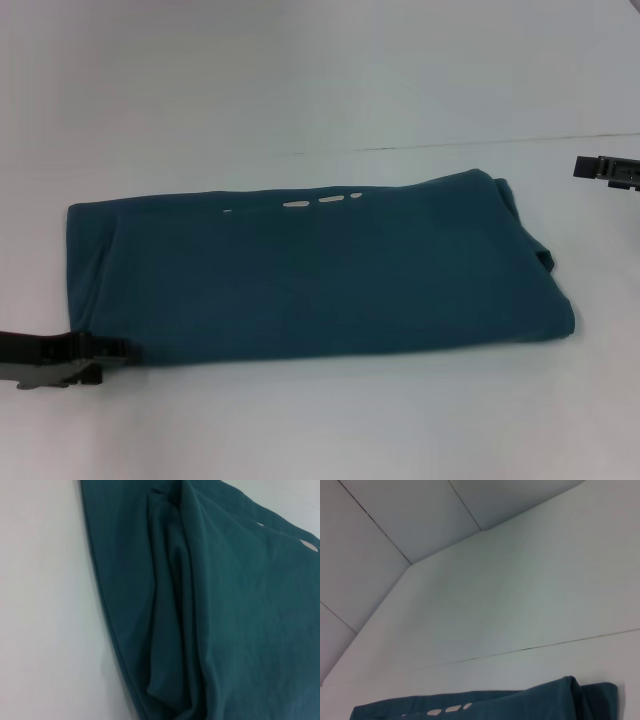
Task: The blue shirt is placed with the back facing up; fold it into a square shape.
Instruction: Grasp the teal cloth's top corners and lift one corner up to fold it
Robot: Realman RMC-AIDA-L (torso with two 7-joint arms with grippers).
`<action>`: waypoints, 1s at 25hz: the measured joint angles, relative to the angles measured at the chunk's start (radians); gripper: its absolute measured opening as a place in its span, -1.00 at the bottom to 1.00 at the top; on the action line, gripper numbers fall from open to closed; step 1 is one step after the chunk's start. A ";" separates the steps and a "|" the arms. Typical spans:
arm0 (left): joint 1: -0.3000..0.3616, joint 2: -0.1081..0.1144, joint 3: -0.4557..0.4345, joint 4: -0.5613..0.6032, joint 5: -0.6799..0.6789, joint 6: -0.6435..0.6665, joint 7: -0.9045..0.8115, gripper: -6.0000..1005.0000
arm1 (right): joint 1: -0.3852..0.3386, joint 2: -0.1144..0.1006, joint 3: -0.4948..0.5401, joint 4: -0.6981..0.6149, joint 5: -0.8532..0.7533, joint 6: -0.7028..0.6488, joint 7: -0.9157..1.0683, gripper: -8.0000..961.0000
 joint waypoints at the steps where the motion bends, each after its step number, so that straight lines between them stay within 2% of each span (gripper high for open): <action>1: 0.000 0.000 0.000 0.000 0.000 0.000 0.000 0.39 | 0.000 0.000 0.000 0.000 0.000 0.000 0.000 0.92; 25: -0.011 -0.001 0.002 0.000 0.001 -0.039 -0.004 0.33 | -0.003 0.002 0.000 0.000 0.000 0.001 0.002 0.92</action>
